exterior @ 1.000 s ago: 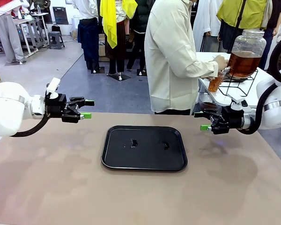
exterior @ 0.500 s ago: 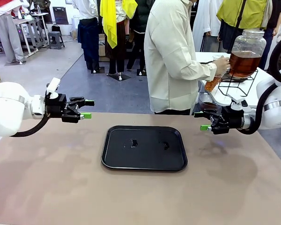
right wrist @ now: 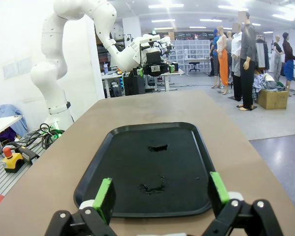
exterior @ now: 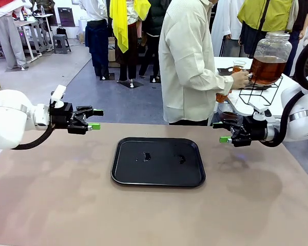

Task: Pour the drink into the iced cup.
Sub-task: Open the gripper to release the iced cup you were holding.

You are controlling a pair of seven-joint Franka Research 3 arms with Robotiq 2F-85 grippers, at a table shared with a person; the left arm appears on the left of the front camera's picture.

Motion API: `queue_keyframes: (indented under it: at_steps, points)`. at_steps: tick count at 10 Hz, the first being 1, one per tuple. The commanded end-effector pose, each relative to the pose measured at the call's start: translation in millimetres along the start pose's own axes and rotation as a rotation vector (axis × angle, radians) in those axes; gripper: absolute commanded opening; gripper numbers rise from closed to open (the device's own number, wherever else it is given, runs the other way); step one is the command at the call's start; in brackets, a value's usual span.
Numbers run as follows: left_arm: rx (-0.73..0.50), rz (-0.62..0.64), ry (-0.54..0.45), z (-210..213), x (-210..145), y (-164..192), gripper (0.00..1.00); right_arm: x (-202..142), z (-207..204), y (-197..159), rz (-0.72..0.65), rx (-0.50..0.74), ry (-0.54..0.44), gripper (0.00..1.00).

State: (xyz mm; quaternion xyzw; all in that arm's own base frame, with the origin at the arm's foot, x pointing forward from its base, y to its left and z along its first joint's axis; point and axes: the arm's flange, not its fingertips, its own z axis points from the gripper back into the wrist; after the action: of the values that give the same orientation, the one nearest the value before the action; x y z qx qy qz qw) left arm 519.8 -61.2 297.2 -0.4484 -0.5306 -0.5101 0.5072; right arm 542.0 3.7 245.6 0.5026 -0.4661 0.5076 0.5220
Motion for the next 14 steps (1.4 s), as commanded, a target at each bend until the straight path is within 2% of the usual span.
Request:
queue_keyframes:
  at_steps: [1,14]
  points:
    - [0.006,-0.004,-0.003,-0.6,4.1,0.1,1.0,2.6,-1.5,-0.3,-0.005,0.002,0.003,1.0]
    - [0.006,-0.004,-0.003,-0.6,4.1,0.1,1.0,2.6,-1.5,-0.3,-0.005,0.002,0.003,1.0]
